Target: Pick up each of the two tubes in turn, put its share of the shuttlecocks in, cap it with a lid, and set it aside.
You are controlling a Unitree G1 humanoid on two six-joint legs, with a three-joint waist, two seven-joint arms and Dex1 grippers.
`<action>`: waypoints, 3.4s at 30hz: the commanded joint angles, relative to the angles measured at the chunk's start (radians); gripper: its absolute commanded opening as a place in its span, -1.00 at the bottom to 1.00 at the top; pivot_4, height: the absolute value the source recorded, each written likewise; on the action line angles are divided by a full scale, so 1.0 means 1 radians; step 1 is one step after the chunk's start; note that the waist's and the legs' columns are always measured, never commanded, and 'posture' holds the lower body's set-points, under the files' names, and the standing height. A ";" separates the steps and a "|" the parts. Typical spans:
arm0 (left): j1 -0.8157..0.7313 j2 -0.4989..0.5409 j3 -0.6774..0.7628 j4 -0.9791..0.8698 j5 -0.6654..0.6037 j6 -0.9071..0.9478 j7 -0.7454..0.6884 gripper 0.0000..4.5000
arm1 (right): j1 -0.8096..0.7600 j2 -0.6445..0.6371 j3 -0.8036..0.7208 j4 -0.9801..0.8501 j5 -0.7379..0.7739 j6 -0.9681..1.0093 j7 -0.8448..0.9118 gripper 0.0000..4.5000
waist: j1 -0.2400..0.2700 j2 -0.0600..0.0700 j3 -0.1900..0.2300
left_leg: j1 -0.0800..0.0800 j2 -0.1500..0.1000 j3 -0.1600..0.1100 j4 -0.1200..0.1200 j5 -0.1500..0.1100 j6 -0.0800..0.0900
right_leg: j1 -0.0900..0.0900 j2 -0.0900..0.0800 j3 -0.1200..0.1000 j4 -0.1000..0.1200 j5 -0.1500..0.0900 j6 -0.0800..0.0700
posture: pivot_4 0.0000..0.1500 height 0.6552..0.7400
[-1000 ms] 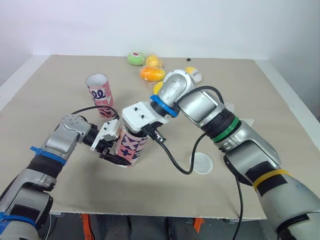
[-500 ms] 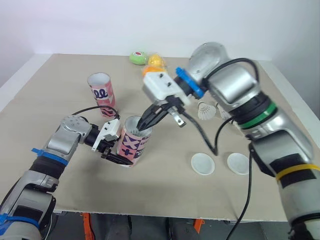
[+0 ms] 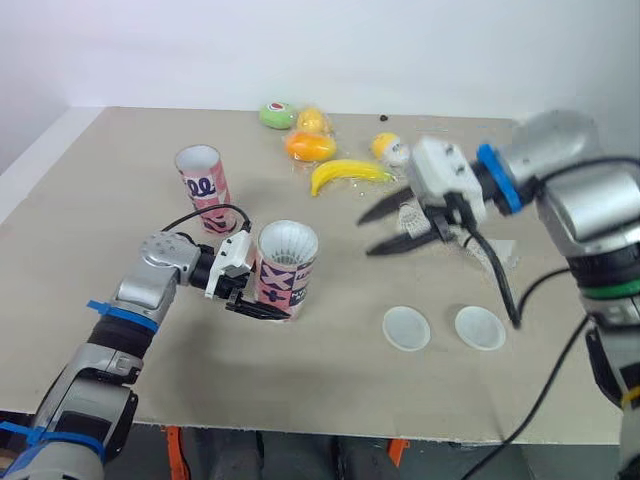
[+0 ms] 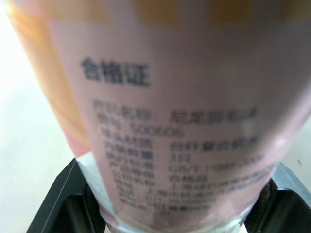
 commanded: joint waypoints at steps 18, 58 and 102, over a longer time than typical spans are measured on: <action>0.063 -0.201 0.002 0.036 0.030 -0.114 0.119 0.29 | 0.205 0.067 0.109 0.167 -0.377 -0.132 -0.029 0.44 | -0.011 0.001 0.001 | 0.001 -0.001 0.000 0.001 0.001 -0.001 | 0.002 0.000 0.001 0.000 0.001 0.003 | 1.00 1.00; 0.063 -0.246 -0.059 0.228 0.113 -0.229 0.070 0.29 | -0.307 0.277 -0.020 0.040 -0.166 0.034 0.068 -0.99 | -0.011 0.005 -0.004 | 0.006 -0.001 0.000 -0.001 0.002 -0.003 | 0.005 0.000 0.001 0.000 0.000 0.006 | 1.00 1.00; 0.035 -0.231 -0.030 0.299 0.112 -0.222 0.080 0.29 | -0.482 0.235 0.319 0.192 -0.099 -0.218 0.097 -0.99 | -0.012 0.005 -0.004 | 0.008 0.000 0.000 0.000 0.002 -0.003 | 0.005 0.000 0.001 0.000 0.001 0.006 | 1.00 1.00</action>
